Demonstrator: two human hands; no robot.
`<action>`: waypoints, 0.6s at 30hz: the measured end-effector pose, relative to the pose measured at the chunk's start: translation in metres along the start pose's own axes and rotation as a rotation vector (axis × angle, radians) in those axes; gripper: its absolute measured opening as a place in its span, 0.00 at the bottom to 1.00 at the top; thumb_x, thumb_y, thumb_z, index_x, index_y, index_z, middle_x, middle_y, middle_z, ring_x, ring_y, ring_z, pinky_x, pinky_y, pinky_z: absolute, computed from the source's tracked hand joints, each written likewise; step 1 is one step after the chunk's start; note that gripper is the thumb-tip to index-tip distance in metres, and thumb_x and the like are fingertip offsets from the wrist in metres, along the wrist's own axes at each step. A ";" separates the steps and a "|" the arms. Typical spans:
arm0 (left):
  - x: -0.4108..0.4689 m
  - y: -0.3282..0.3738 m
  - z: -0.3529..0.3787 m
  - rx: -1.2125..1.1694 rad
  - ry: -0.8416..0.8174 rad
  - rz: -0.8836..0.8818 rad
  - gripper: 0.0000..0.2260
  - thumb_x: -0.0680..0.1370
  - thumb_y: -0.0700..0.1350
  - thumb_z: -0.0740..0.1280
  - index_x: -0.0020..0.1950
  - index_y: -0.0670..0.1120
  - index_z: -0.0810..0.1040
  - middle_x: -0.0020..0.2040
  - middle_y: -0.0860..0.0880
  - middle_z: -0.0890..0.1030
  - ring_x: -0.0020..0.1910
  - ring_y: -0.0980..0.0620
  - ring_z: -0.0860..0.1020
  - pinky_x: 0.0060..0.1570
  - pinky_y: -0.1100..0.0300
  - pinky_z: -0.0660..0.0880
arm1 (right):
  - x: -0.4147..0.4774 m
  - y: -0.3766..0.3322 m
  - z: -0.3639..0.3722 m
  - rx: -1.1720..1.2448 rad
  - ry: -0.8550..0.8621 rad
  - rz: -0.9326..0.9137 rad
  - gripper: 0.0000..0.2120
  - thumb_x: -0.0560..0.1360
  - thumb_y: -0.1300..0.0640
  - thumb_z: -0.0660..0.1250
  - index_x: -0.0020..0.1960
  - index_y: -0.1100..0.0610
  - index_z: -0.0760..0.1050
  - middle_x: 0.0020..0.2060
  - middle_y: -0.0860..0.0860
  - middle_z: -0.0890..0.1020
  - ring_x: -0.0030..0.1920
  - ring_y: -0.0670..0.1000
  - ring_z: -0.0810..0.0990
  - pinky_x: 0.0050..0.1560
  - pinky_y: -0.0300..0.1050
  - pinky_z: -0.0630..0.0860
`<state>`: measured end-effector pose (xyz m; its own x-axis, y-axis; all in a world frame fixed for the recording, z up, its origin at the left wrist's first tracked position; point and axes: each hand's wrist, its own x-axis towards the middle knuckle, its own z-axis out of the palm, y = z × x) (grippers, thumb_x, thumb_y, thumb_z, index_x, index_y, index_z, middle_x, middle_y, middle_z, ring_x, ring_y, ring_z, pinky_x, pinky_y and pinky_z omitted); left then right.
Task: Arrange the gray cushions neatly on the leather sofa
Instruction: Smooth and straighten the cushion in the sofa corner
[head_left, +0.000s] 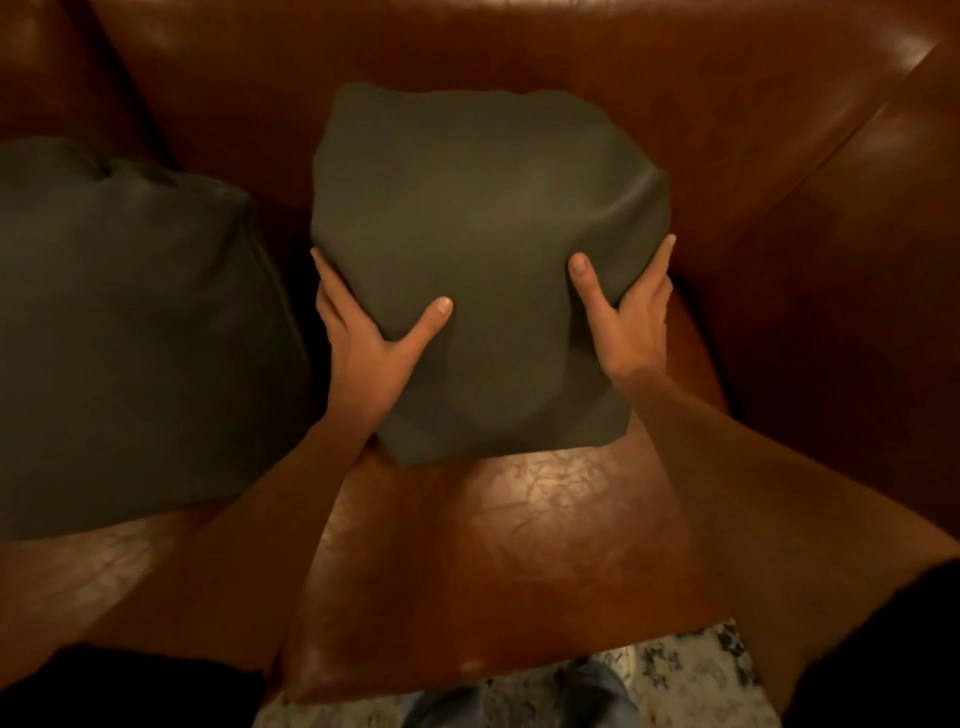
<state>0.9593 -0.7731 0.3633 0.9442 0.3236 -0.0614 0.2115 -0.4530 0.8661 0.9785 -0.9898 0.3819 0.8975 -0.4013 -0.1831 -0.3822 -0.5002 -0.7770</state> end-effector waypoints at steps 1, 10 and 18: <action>0.000 -0.001 0.001 -0.002 0.005 -0.006 0.52 0.67 0.63 0.71 0.76 0.47 0.40 0.76 0.42 0.52 0.73 0.49 0.55 0.58 0.77 0.45 | 0.001 0.000 0.001 -0.003 0.004 0.003 0.53 0.67 0.29 0.62 0.77 0.52 0.37 0.76 0.58 0.51 0.75 0.58 0.52 0.73 0.52 0.51; -0.005 -0.008 0.001 0.091 0.049 0.026 0.50 0.68 0.62 0.70 0.76 0.44 0.42 0.76 0.40 0.52 0.73 0.46 0.54 0.52 0.83 0.40 | -0.005 0.008 0.000 0.042 0.006 -0.008 0.53 0.67 0.31 0.65 0.77 0.50 0.37 0.76 0.57 0.50 0.76 0.56 0.51 0.74 0.53 0.51; -0.012 -0.007 0.001 -0.003 0.004 -0.001 0.52 0.67 0.62 0.71 0.76 0.47 0.40 0.76 0.44 0.50 0.74 0.51 0.53 0.53 0.83 0.44 | -0.008 0.013 -0.004 0.077 -0.011 0.000 0.53 0.67 0.31 0.66 0.77 0.49 0.38 0.76 0.55 0.51 0.75 0.55 0.51 0.74 0.52 0.52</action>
<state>0.9471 -0.7747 0.3577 0.9428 0.3278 -0.0600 0.2116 -0.4498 0.8677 0.9653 -0.9962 0.3763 0.9000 -0.3927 -0.1890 -0.3643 -0.4397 -0.8210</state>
